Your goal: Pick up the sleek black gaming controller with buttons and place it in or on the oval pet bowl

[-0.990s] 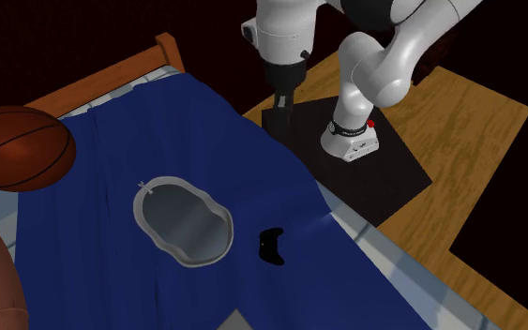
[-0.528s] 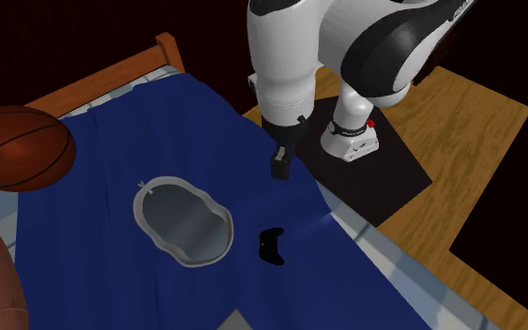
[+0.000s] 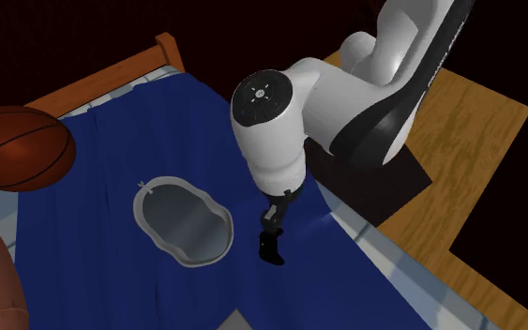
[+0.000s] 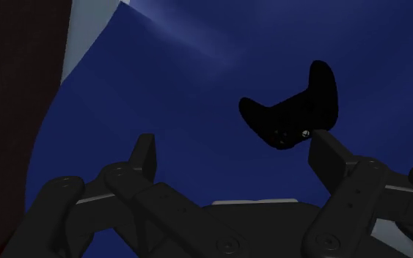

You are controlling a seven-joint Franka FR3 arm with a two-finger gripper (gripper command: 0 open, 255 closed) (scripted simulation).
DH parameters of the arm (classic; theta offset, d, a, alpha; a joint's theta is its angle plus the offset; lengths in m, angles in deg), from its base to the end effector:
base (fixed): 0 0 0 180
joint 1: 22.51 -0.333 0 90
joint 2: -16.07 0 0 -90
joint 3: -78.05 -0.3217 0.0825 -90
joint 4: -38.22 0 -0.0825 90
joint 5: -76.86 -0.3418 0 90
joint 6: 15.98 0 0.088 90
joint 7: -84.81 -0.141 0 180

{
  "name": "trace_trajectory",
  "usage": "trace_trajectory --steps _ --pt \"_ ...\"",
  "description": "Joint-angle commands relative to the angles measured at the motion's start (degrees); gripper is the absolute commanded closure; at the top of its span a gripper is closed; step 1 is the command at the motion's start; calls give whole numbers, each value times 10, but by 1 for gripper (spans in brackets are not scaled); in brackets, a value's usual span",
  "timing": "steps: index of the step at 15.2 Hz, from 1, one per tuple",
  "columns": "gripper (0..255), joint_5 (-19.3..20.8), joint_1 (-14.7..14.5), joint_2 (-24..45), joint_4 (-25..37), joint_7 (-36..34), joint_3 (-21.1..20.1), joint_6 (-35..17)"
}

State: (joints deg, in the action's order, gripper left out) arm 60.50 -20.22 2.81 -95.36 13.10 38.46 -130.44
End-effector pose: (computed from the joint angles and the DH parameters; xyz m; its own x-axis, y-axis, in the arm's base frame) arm 0.3184 0.2793 0.3915 0.7111 -0.6901 -0.1346 -0.6810 -0.7236 0.1120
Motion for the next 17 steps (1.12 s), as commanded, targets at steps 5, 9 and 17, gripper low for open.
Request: trace_trajectory --steps 5,9,17 --pt "0 96 4 183 78 -183 -49 -63" --pt "0 140 -20 252 108 -247 -40 -84" --pt "0 162 -32 282 83 -263 -32 -133"
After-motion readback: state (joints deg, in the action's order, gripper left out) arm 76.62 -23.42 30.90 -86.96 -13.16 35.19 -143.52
